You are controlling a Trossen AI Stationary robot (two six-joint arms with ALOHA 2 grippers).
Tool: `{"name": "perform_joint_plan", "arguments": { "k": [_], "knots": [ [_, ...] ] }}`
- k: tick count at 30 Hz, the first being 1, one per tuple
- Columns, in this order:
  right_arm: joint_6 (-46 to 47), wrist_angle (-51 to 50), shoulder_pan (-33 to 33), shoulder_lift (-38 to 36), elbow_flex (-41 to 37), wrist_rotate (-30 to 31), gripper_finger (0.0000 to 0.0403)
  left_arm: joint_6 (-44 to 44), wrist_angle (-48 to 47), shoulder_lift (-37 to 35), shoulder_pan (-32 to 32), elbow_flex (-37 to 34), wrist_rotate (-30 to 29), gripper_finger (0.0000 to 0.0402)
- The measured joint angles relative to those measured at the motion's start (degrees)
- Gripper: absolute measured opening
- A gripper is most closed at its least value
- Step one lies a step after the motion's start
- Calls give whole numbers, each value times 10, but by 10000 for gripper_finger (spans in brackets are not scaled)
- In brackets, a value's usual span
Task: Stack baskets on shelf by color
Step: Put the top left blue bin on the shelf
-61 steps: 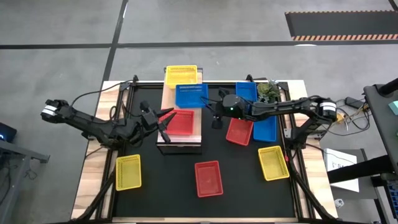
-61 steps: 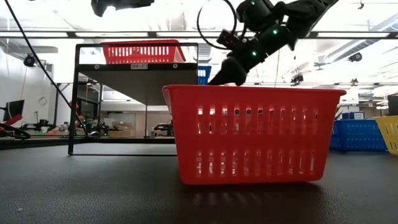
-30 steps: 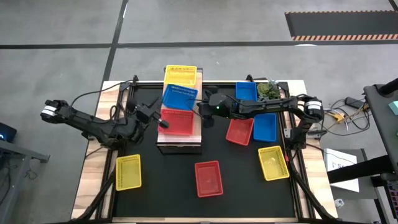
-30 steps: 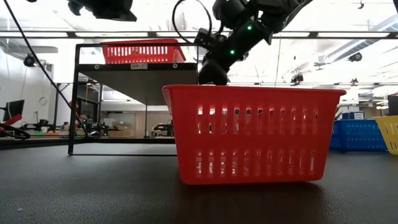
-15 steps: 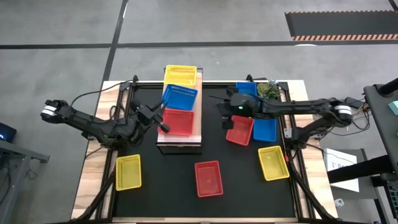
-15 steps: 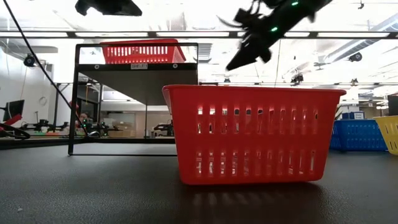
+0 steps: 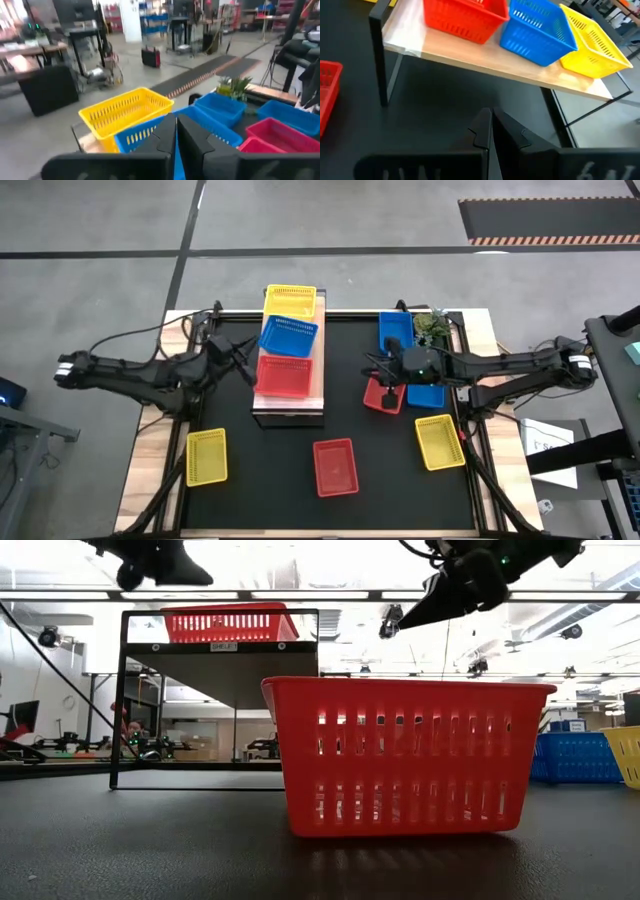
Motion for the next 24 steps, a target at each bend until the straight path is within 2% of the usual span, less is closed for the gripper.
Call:
{"name": "perform_joint_plan", "arguments": {
  "k": [7,12,17,20,24],
  "knots": [
    [0,0,12,8,-1,0,9,-15,-29,33,92,38,174,0],
    [0,-2,12,11,-1,2,9,-50,-182,82,174,109,251,0],
    [0,-7,12,11,-1,2,9,-50,-377,159,245,233,365,0],
    [3,-8,12,12,-2,2,9,-33,-471,214,271,296,386,0],
    [11,-8,12,15,-6,2,9,4,-535,277,284,355,389,0]
  ]
}}
